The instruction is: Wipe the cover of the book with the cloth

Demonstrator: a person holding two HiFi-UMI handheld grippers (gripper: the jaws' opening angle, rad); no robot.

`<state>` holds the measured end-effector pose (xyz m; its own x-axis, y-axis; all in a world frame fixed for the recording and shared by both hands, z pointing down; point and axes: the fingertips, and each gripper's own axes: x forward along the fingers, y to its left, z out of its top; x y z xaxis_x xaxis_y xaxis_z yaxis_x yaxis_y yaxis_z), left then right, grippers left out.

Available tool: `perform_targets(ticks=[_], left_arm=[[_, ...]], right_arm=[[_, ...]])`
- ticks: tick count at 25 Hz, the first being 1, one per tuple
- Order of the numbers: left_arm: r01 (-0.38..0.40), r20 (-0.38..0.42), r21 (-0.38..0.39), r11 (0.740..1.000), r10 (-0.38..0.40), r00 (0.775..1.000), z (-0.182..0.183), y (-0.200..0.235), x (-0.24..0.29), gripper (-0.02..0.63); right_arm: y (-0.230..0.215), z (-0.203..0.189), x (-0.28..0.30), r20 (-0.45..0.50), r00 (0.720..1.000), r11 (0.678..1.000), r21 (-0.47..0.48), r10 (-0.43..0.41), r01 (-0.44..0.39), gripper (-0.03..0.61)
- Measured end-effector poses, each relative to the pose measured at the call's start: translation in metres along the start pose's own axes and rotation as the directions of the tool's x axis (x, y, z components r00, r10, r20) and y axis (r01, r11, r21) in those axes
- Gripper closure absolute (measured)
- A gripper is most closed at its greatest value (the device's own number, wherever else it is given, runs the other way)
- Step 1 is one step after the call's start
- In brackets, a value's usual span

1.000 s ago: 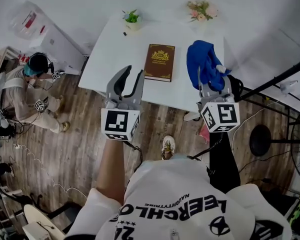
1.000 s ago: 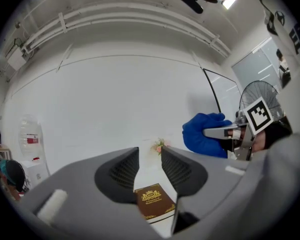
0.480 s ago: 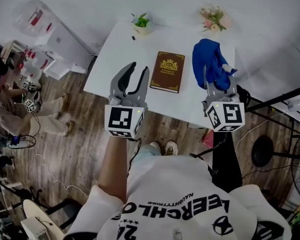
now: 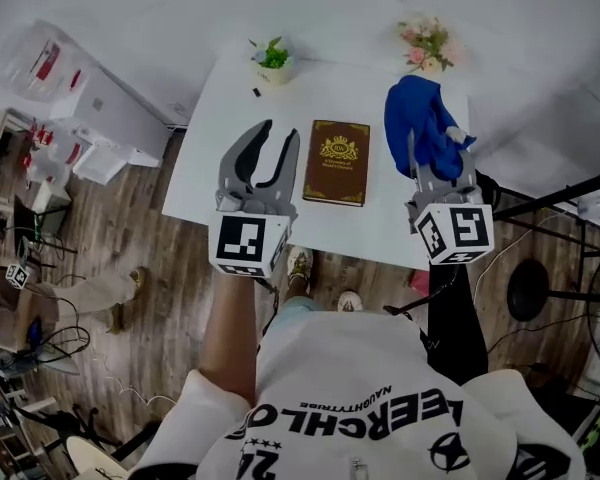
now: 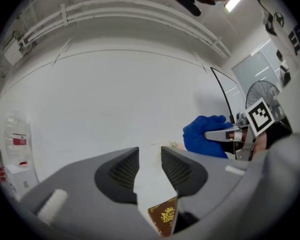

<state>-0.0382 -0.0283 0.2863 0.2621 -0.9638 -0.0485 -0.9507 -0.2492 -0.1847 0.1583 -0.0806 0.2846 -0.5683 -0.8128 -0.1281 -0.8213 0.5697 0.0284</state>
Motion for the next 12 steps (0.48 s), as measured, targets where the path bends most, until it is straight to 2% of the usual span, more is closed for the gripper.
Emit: perform_targets(ticks=[8,12], left_arm=[[0.164,0.035,-0.022,0.986,-0.164,0.986,-0.01,0.048,0.072,0.468],[0.208,0.035,-0.031,0.978,-0.207,0.978,-0.019,0.072,0.096,0.468]], right_arm=[[0.004,-0.006,0.066,-0.025,0.992,0.992,-0.048,-0.122,0.121,0.489],[0.011,-0.011,0.094,-0.036,0.988,0.987,-0.047,-0.152,0.151,0.489]])
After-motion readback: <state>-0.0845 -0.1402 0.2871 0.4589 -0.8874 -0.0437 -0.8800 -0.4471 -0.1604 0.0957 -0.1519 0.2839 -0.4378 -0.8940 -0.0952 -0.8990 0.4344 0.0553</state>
